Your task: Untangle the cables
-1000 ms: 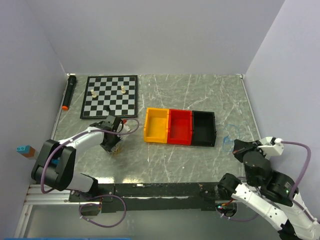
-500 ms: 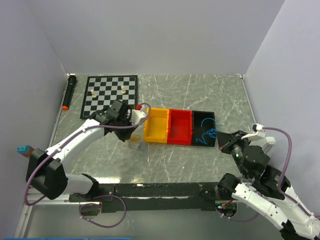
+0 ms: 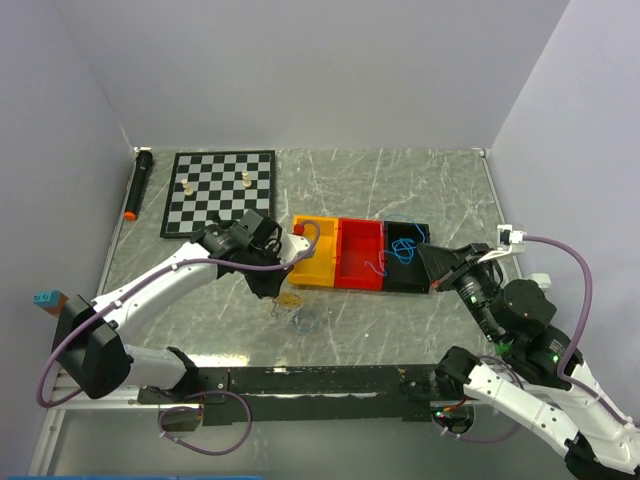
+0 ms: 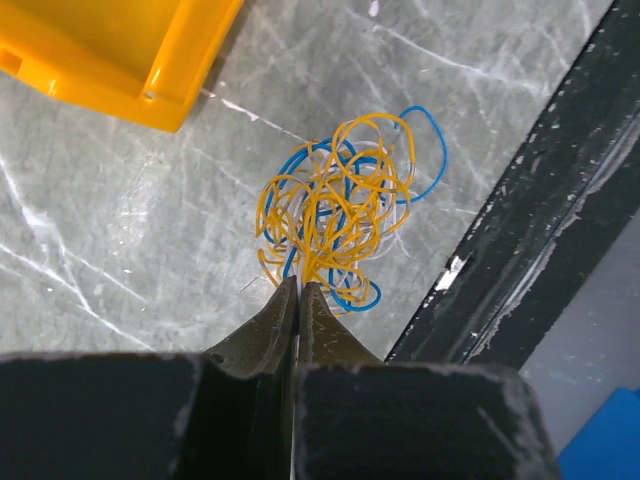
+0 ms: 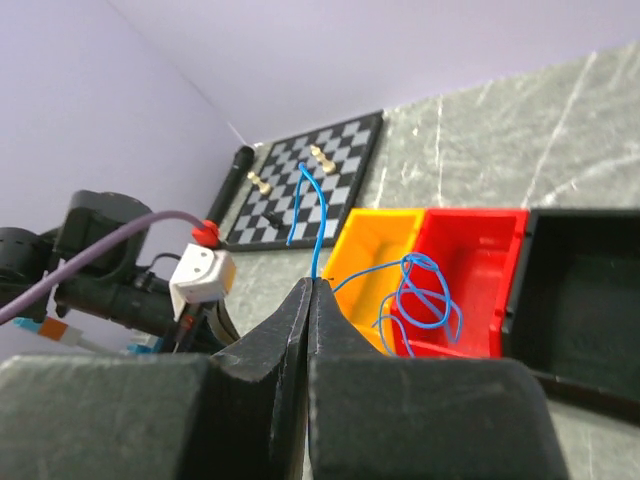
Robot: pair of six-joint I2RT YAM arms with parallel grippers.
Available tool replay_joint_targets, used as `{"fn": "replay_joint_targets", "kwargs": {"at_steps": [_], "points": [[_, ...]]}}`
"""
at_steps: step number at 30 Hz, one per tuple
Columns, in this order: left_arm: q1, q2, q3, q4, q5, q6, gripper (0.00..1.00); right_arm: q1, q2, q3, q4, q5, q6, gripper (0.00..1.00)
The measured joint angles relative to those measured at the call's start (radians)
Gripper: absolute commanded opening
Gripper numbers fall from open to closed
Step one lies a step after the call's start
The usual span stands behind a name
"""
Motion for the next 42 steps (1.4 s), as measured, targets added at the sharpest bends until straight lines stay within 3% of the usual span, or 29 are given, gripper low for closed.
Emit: {"fn": "replay_joint_targets", "kwargs": {"at_steps": [7,16,24,34,38,42], "points": [[-0.019,0.002,0.010,-0.023,0.024,-0.001,0.08,0.000,0.047,0.015,0.059,0.003,-0.056,0.00],[-0.042,0.015,0.025,-0.045,0.043,0.000,0.07,-0.010,0.171,0.011,0.089,0.177,-0.101,0.00],[-0.045,0.015,0.025,-0.044,0.042,0.000,0.08,-0.145,0.266,-0.012,0.094,0.195,-0.085,0.00],[-0.050,0.014,0.025,-0.040,0.035,0.003,0.08,-0.282,0.367,-0.134,0.114,0.090,-0.044,0.00],[-0.050,0.014,0.025,-0.037,0.035,0.003,0.07,-0.315,0.455,-0.167,0.119,0.022,-0.027,0.39],[-0.051,0.010,0.021,-0.032,0.032,0.003,0.06,-0.347,0.507,-0.170,0.120,-0.049,-0.018,0.58]]}}
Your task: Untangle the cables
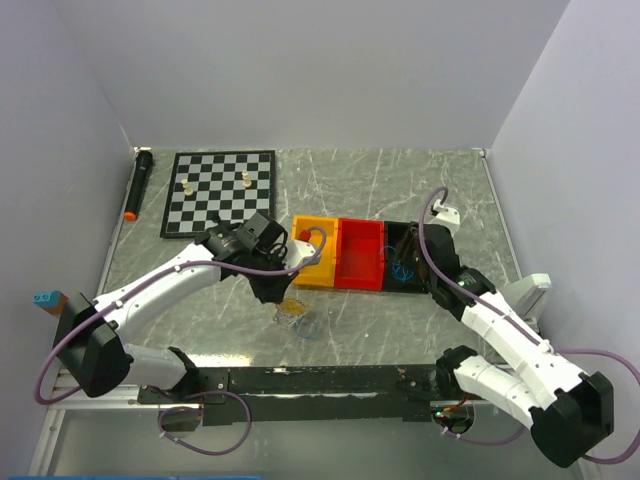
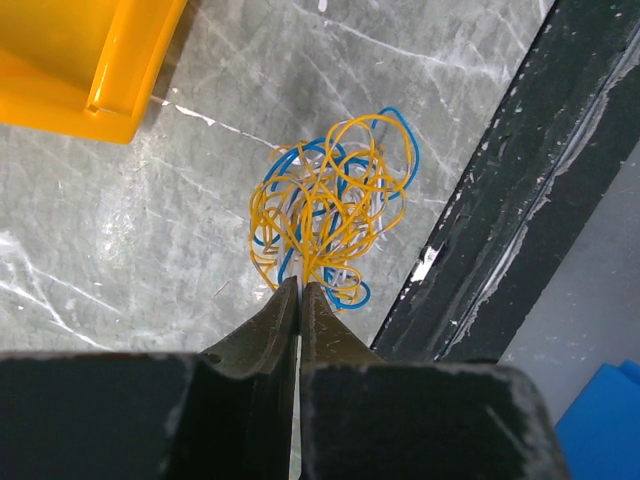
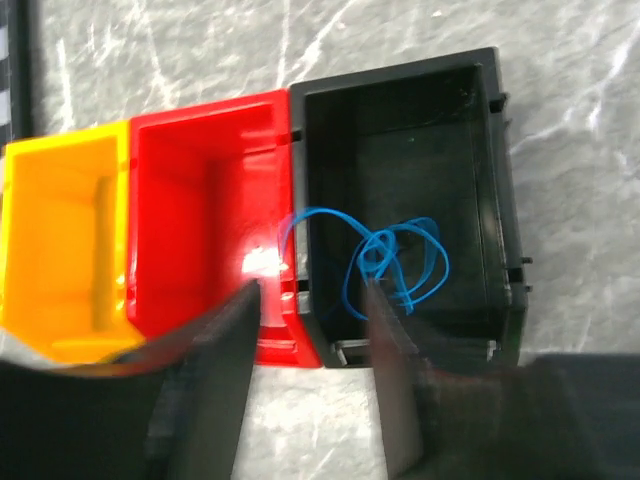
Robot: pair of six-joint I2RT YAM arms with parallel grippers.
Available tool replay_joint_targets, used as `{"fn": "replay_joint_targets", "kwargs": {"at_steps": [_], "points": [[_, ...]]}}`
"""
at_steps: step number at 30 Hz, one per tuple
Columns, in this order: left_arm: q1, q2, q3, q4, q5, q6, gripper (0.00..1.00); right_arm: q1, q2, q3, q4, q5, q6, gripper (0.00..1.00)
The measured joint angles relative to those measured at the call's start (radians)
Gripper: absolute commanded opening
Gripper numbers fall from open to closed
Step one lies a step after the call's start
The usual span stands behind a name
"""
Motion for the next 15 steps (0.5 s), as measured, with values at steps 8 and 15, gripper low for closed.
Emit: {"fn": "replay_joint_targets", "kwargs": {"at_steps": [8,15], "points": [[0.000,-0.035,-0.062,0.071,-0.047,-0.009,0.03,-0.001,-0.114,-0.040,0.062,-0.202,-0.028,0.61],[0.012,-0.034,-0.163,0.185,-0.096,-0.011,0.02,0.113,-0.192,-0.248,0.261,-0.613,-0.127,0.64]]}}
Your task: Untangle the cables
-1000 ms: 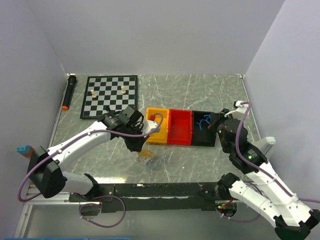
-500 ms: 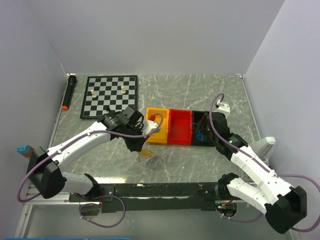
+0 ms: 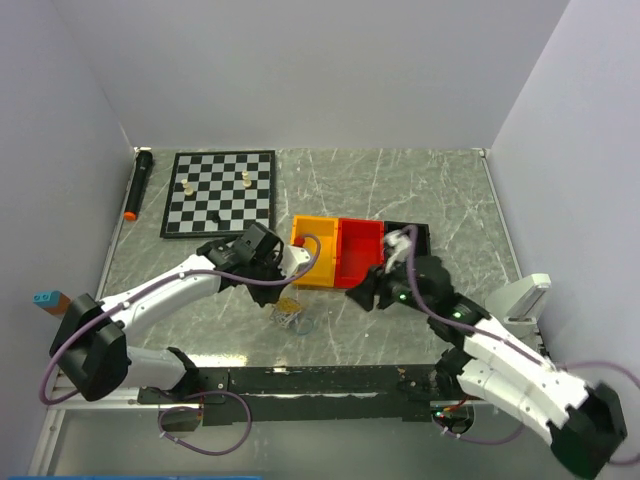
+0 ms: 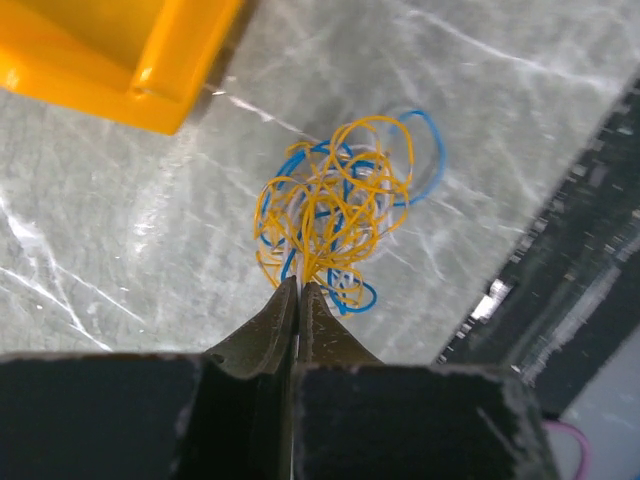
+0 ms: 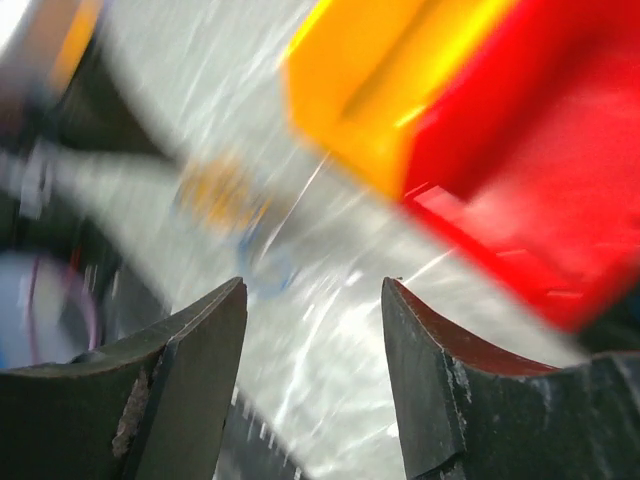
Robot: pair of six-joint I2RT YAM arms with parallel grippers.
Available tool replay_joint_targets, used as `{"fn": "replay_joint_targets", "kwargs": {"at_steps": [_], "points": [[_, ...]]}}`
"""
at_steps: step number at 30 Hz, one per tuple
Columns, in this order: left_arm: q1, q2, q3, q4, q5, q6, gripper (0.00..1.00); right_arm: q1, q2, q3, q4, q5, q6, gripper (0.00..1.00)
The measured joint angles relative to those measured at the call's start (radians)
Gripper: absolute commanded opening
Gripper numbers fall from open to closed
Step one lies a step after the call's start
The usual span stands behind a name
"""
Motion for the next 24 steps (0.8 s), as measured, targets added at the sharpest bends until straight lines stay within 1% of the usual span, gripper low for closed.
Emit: {"fn": "replay_joint_targets", "kwargs": {"at_steps": [3,4,8,10,17,20,24], "points": [[0.043,0.027,-0.022,0.034,-0.011,-0.002,0.02,0.105,0.137,-0.002,0.046,-0.093,-0.040,0.64],[0.062,0.039,-0.024,0.043,-0.014,-0.007,0.02,0.131,0.204,0.008,0.052,-0.113,-0.052,0.64],[0.139,0.077,-0.028,0.073,-0.021,-0.025,0.03,0.234,0.351,0.019,0.077,-0.141,-0.086,0.64],[0.154,0.077,-0.034,0.079,-0.024,-0.028,0.03,0.272,0.419,0.043,0.095,-0.146,-0.104,0.64],[0.154,0.077,-0.035,0.084,-0.017,-0.033,0.04,0.309,0.637,0.161,0.215,-0.135,-0.136,0.61],[0.154,0.077,-0.035,0.083,-0.011,-0.032,0.04,0.320,0.707,0.190,0.262,-0.129,-0.158,0.61],[0.154,0.068,-0.037,0.082,0.001,-0.029,0.04,0.382,0.761,0.204,0.300,-0.102,-0.229,0.62]]}}
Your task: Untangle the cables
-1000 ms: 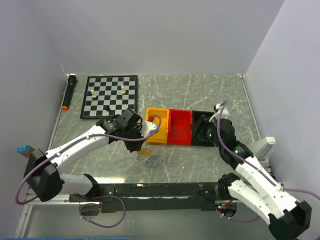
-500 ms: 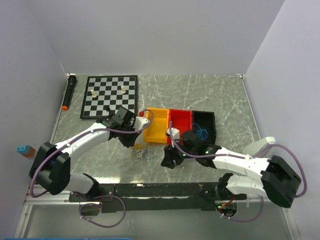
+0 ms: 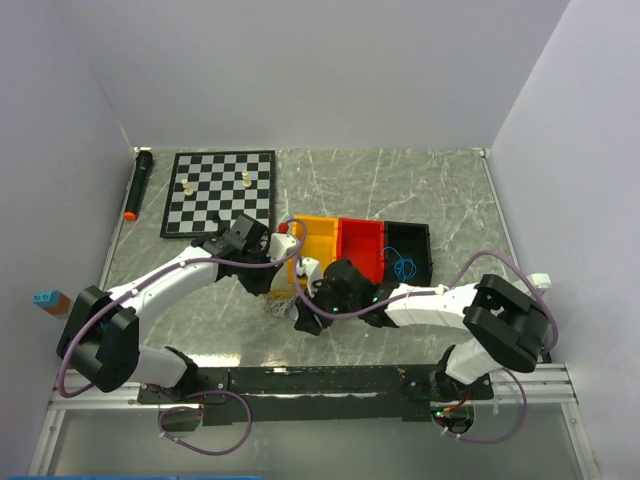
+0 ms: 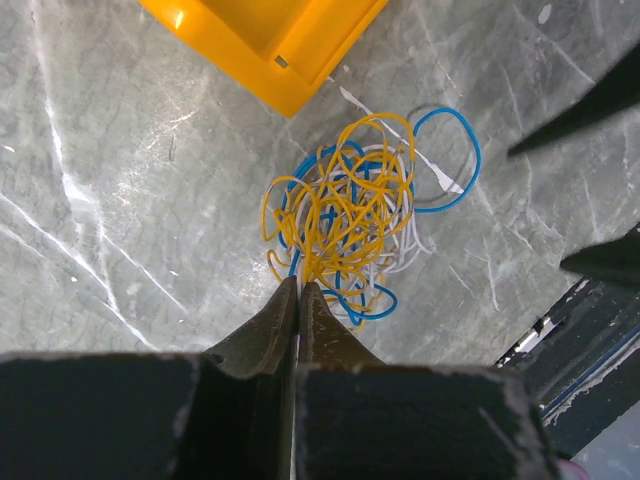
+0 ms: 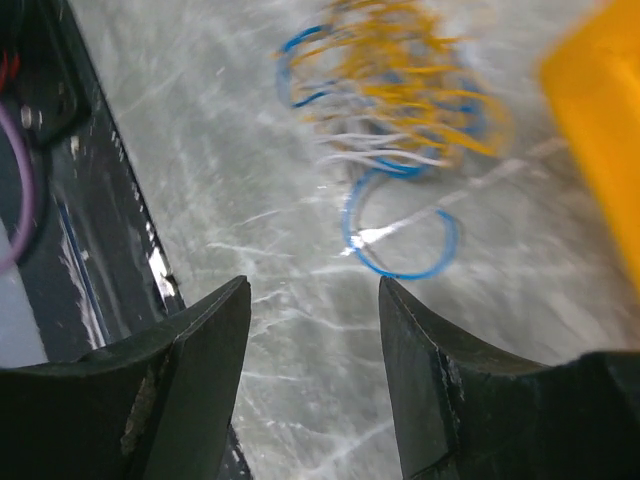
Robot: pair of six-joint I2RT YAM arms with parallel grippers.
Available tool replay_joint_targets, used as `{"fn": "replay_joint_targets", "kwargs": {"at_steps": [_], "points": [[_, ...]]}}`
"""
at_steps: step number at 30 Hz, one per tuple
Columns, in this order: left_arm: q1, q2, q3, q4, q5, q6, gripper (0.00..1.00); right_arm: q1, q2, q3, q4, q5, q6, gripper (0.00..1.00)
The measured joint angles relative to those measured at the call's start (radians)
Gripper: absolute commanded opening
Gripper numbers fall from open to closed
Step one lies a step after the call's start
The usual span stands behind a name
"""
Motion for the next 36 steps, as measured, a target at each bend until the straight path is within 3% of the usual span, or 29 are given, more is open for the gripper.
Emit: {"fn": "replay_joint_targets", "kwargs": {"at_steps": [5,17,20,24,26,36], "points": [[0.000,-0.003,-0.005,0.000,0.000,0.008,0.05,0.060,0.037,0.000,0.047,0.029,-0.094,0.62],[0.001,0.019,-0.006,0.002,0.000,0.008,0.06,0.061,0.180,0.043,0.092,0.093,-0.186,0.57],[0.003,0.022,-0.006,0.002,0.000,0.008,0.06,0.061,0.196,0.051,0.109,0.103,-0.190,0.42],[0.009,0.026,-0.005,0.001,0.000,0.007,0.06,0.061,0.213,0.064,0.112,0.121,-0.201,0.11],[0.011,0.026,-0.005,0.000,-0.001,0.007,0.06,0.062,0.214,0.065,0.111,0.130,-0.204,0.01],[0.014,0.061,0.021,-0.007,-0.079,0.008,0.05,0.136,0.113,0.016,0.034,0.250,-0.159,0.00]]}}
